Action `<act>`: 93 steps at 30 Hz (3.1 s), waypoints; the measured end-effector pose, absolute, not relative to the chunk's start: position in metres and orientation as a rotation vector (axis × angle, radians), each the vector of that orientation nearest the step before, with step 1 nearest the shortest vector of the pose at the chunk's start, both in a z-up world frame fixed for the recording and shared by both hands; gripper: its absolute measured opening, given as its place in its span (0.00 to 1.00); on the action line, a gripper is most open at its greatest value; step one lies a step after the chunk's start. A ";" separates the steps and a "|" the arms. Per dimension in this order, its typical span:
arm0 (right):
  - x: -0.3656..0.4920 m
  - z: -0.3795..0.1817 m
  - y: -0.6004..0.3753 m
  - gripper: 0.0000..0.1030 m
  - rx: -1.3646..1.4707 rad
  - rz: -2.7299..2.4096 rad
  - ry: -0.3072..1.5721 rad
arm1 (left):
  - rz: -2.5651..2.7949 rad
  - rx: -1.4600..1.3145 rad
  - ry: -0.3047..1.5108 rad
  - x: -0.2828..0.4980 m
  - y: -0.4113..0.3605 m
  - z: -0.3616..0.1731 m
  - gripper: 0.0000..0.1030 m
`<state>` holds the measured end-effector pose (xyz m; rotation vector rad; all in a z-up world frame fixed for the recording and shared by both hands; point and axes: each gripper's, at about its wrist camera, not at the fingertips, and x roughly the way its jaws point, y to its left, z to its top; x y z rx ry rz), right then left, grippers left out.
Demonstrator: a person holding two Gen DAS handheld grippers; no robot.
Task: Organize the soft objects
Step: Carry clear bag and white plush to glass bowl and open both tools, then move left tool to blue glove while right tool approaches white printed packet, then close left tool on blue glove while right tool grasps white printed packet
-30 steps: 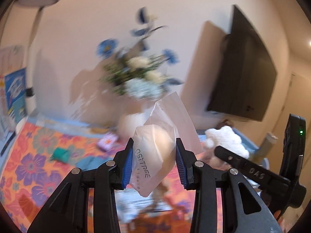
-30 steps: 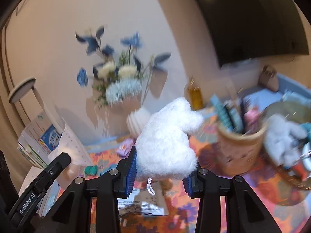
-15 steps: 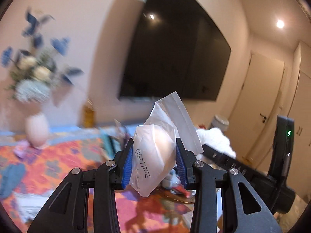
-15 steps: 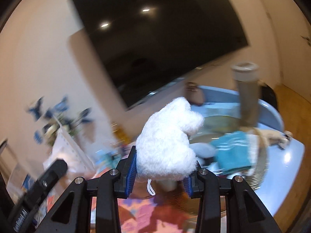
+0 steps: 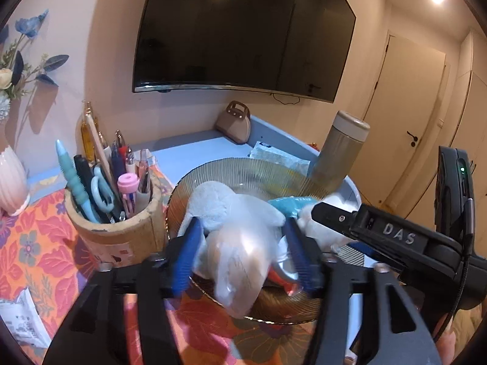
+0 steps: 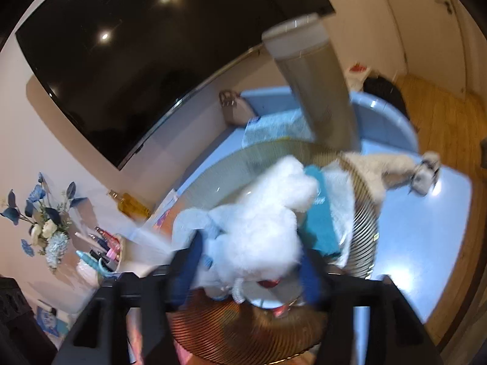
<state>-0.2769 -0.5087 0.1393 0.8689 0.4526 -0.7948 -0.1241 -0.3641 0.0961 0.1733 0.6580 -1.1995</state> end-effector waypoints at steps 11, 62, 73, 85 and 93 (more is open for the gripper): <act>-0.294 0.154 -0.492 0.70 0.882 -0.824 0.399 | -1.175 0.159 0.613 -0.125 -0.312 0.115 0.85; -0.077 0.070 -0.225 0.77 0.373 -0.336 0.712 | -0.402 -0.031 0.815 0.055 0.043 0.009 0.84; -0.067 0.084 -0.198 0.77 0.036 -0.198 0.870 | -0.492 0.057 0.917 0.063 0.033 0.055 0.85; -0.019 0.070 -0.175 0.79 -0.332 -0.047 0.924 | -0.540 0.178 0.864 0.119 -0.050 0.030 0.85; 0.027 0.048 -0.184 0.79 -0.296 0.066 0.955 | -0.558 0.150 0.921 0.145 -0.074 -0.001 0.74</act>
